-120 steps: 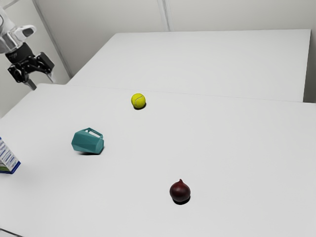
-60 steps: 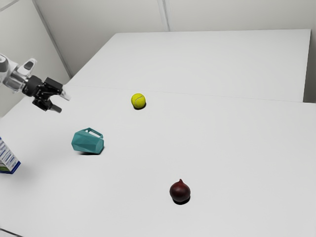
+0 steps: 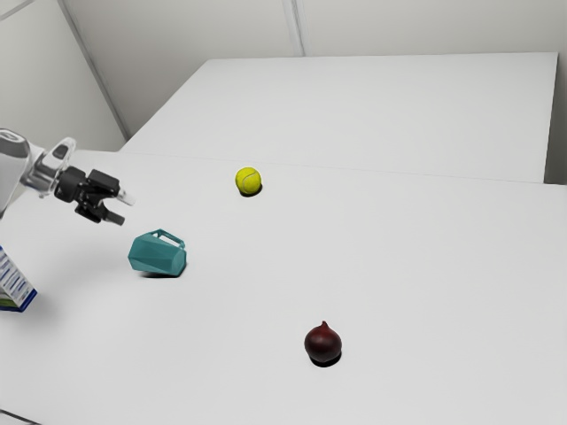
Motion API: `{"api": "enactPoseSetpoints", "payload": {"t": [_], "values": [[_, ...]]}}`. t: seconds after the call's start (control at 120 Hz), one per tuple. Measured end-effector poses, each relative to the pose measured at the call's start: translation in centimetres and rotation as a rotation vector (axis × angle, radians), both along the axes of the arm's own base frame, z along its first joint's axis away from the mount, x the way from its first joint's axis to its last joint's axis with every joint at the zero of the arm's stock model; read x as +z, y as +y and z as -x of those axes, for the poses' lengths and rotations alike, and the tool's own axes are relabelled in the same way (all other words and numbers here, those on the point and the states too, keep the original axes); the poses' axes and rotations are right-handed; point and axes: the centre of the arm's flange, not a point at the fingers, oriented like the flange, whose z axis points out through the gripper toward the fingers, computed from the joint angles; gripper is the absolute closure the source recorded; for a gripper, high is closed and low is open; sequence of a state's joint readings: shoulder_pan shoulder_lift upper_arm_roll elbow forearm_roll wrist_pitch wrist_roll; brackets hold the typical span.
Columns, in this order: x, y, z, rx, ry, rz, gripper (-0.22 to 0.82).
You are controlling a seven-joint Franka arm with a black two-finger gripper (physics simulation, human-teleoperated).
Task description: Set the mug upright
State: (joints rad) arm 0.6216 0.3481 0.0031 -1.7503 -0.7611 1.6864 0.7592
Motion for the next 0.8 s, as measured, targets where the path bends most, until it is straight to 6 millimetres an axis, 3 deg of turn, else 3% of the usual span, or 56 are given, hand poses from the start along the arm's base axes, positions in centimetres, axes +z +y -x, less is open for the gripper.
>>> {"api": "enactPoseSetpoints", "payload": {"t": [0.225, 0.8], "values": [[-2.2, 0.8, 0.4, -0.002, 0.021, 0.016, 0.02], [-7.1, 0.7, 0.5, -0.018, 0.065, 0.065, 0.02]]}}
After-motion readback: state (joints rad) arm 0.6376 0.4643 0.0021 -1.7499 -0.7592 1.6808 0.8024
